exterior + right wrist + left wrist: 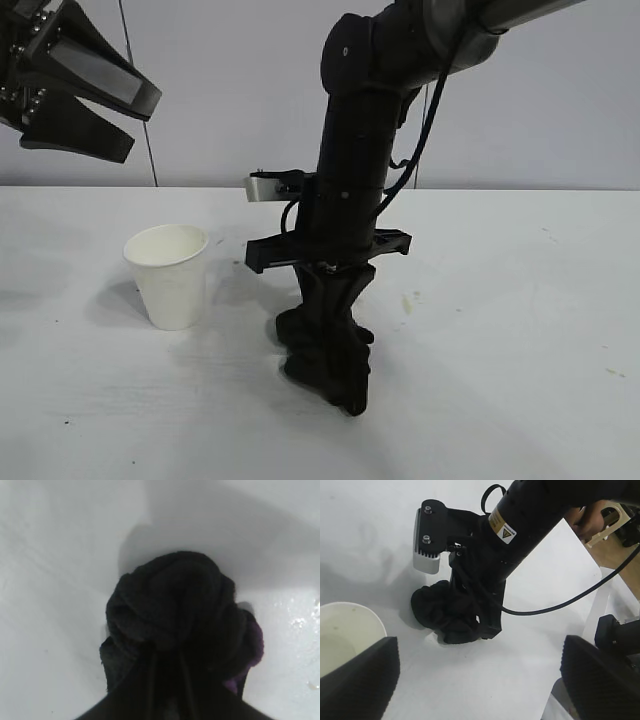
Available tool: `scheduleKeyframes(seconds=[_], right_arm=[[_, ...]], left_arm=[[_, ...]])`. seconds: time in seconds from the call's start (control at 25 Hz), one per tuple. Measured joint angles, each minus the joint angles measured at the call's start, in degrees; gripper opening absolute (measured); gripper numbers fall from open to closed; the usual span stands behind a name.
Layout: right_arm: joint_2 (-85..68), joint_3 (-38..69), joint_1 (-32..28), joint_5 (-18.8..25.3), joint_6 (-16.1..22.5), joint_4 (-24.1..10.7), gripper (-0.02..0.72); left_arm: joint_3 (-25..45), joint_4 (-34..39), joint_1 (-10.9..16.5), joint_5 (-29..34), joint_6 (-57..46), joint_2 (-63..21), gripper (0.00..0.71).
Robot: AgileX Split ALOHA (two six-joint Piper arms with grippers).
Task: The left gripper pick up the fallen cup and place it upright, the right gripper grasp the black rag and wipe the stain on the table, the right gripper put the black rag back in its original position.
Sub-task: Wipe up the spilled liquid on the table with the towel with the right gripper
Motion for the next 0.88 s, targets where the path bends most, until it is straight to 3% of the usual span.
scheduleKeyframes(seconds=[0.2,0.4,0.68,0.88], right_arm=[[-0.04,0.00,0.07,0.38,0.13,-3.59,0.044],[-0.04,0.00,0.07,-2.77,1.65,-7.70,0.044],[0.39,-0.05,-2.04,-7.00,5.55,-7.22,0.044],[0.43,-0.16,-7.67,-7.88,8.02,-6.73,0.044]], left_arm=[[0.00,0.00,0.00,0.24,0.00,0.00,0.632],[0.00,0.00,0.00,0.67,0.00,0.00,0.632],[0.00,-0.05,0.00,0.79,0.00,0.00,0.632],[0.00,-0.05,0.00,0.81,0.00,0.00,0.632]])
